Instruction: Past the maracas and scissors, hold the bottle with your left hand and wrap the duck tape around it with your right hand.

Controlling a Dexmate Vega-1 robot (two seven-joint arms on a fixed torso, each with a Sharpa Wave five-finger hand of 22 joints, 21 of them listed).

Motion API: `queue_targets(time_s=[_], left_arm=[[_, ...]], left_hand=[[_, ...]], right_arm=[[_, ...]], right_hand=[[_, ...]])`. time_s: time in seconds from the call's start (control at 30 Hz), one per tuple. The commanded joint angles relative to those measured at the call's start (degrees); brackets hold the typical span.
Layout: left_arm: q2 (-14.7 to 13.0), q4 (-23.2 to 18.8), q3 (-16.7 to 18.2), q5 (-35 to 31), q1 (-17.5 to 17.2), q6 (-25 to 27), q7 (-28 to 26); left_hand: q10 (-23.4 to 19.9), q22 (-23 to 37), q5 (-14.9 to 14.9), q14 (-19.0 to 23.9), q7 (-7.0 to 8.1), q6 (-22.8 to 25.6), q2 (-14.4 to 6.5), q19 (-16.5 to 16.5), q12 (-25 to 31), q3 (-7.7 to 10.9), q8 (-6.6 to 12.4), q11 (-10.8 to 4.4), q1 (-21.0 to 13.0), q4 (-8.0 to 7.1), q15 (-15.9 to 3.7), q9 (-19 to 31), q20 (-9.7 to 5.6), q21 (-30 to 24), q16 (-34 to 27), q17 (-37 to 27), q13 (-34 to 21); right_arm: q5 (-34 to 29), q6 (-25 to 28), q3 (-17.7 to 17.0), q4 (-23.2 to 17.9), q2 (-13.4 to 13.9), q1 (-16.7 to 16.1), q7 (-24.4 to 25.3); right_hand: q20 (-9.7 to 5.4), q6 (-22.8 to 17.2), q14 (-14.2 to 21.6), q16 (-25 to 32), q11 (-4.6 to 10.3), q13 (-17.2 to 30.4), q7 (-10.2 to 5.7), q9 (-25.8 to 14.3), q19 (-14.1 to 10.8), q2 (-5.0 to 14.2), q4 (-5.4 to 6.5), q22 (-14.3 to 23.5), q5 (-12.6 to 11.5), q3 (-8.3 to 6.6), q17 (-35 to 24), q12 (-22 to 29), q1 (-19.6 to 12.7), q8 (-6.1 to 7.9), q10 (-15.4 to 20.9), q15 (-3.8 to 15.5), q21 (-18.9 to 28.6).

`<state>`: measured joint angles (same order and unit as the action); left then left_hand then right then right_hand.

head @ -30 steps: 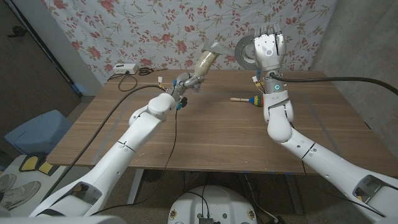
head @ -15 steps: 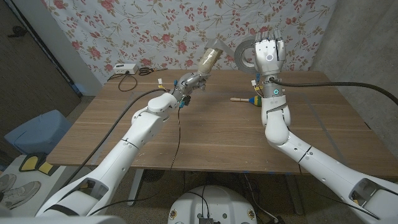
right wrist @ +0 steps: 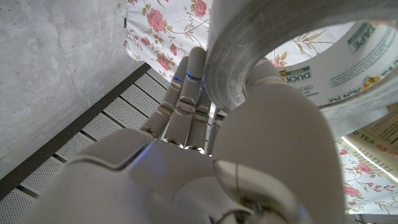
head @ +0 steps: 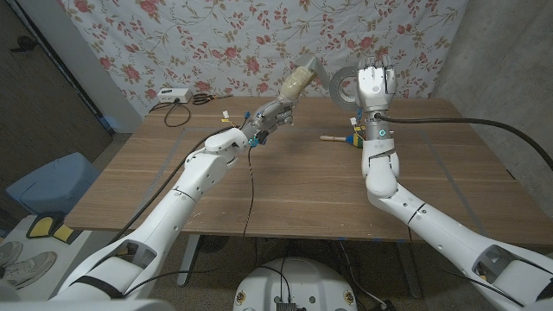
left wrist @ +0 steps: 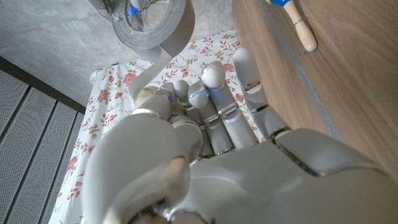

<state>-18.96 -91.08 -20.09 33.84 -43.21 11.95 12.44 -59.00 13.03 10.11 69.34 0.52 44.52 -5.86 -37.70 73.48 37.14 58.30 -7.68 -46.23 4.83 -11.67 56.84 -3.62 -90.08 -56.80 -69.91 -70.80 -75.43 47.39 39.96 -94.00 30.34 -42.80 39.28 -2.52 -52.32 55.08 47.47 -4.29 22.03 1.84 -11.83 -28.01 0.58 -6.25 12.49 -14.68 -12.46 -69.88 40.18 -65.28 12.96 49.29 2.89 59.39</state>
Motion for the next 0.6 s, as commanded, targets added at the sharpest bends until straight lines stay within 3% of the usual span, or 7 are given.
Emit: queue_targets(time_s=[0.03,0.2,0.37,0.6], left_arm=[[1.1,2.9,0.5,6.2,1.8,2.4,7.2],[1.8,4.1,0.4,7.3,2.3,2.9,9.1],[1.3,3.9,0.1,6.5,2.7,3.1,9.5],[-2.7,2.2,-2.6,1.8,4.3,5.6,10.2]], left_hand=[[-0.5,0.0,0.5,0.8,-3.21,8.5,-5.1,-1.5,1.6,7.58,0.81,-0.42,2.9,-6.03,-0.13,0.6,-2.39,0.0,-0.7,-0.2,-0.1],[-0.5,0.2,0.6,0.9,-3.22,8.0,-5.1,-1.9,3.1,8.29,2.08,-0.66,3.4,-5.81,-0.11,2.4,-2.62,0.0,-1.3,-0.2,-0.1],[-0.1,0.5,0.6,1.0,-3.10,8.6,-5.1,-2.3,4.9,9.11,1.77,-0.92,4.2,-5.62,-0.13,1.0,-2.94,-0.1,-2.0,-0.1,-0.1],[1.0,0.5,0.6,0.5,-2.55,8.9,-5.0,-1.6,6.3,9.67,1.09,-0.77,5.0,-5.36,0.08,-1.0,-2.60,0.1,-2.4,-0.2,0.0]], right_arm=[[4.6,-1.3,0.1,6.5,-1.2,2.3,2.1],[5.6,-1.6,0.5,7.6,-1.5,2.8,2.3],[6.0,-1.7,0.7,6.7,-1.1,2.6,2.4],[5.4,-1.8,1.1,4.9,0.3,2.5,1.1]], right_hand=[[-1.62,-13.1,5.6,0.1,8.20,10.5,-2.15,-0.3,0.3,5.88,-2.54,-0.1,0.3,-6.07,-0.1,0.0,-5.6,0.11,14.6,9.68,0.6],[-1.71,-13.2,5.6,0.1,8.19,10.5,-2.26,-0.3,0.4,5.86,-2.53,-0.2,0.4,-6.23,-0.1,0.0,-5.5,0.06,14.6,9.69,0.8],[-1.78,-13.1,5.7,0.1,8.26,10.4,-2.43,-0.3,0.4,5.79,-2.53,-0.4,0.6,-6.35,-0.1,-0.1,-5.4,-0.02,14.6,9.68,1.0],[-1.88,-13.1,5.7,0.0,8.26,10.5,-2.47,-0.3,0.6,5.76,-2.54,-0.5,0.7,-6.56,-0.1,-0.2,-5.4,-0.06,14.6,9.71,1.3]])
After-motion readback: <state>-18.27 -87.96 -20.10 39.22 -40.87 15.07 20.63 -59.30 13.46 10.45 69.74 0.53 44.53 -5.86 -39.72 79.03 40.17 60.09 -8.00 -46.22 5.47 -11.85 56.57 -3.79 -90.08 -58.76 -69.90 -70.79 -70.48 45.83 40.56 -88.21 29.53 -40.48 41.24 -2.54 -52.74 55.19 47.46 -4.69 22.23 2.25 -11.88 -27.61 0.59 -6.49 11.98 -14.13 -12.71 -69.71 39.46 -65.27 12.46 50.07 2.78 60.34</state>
